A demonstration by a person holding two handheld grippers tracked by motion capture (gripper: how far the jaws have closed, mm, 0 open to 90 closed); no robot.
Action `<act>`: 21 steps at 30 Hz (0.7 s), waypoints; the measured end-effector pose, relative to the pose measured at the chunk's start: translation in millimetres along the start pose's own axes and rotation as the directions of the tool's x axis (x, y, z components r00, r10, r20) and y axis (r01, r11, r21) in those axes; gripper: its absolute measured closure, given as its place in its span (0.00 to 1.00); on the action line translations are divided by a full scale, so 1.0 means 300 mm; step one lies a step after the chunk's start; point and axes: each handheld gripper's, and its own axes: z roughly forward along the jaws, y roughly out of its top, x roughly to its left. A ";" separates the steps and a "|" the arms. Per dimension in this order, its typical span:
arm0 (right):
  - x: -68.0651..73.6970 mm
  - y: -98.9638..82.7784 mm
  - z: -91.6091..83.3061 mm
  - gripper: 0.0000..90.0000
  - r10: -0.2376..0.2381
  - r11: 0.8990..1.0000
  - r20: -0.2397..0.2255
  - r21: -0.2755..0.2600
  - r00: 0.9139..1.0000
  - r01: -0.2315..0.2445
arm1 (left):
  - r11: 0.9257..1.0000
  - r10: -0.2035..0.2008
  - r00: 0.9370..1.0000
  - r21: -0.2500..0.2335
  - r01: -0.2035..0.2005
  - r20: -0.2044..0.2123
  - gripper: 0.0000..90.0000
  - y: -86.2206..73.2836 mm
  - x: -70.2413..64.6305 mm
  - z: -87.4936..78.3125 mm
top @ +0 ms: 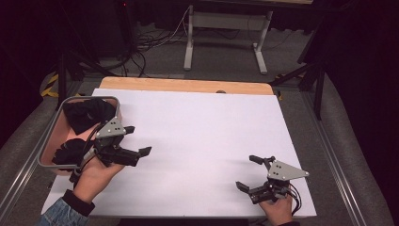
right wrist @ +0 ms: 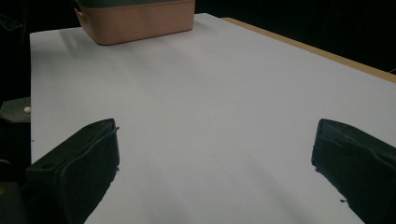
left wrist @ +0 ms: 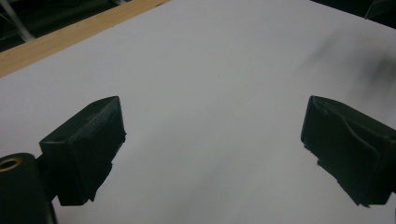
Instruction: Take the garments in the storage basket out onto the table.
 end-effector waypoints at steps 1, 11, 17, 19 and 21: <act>0.000 0.000 0.000 0.02 0.000 1.000 0.000 0.000 1.000 0.000 | 1.000 0.000 1.000 0.000 0.000 0.000 0.08 0.000 0.000 0.000; -0.002 -0.001 0.001 0.02 0.002 1.000 -0.003 0.005 1.000 -0.002 | 0.998 0.025 0.997 0.054 -0.021 -0.068 0.08 0.033 0.049 -0.013; -0.003 -0.001 -0.001 0.02 0.004 1.000 -0.003 0.002 1.000 -0.004 | 0.997 0.019 0.995 0.077 -0.012 -0.099 0.08 0.045 0.087 -0.021; -0.003 -0.001 -0.001 0.03 0.003 1.000 -0.002 0.004 1.000 -0.003 | 0.996 0.006 0.995 0.086 0.003 -0.104 0.08 0.055 0.110 -0.024; -0.003 -0.001 0.000 0.03 0.003 1.000 -0.002 0.005 1.000 -0.003 | 0.996 0.006 0.994 0.090 0.003 -0.108 0.08 0.059 0.117 -0.025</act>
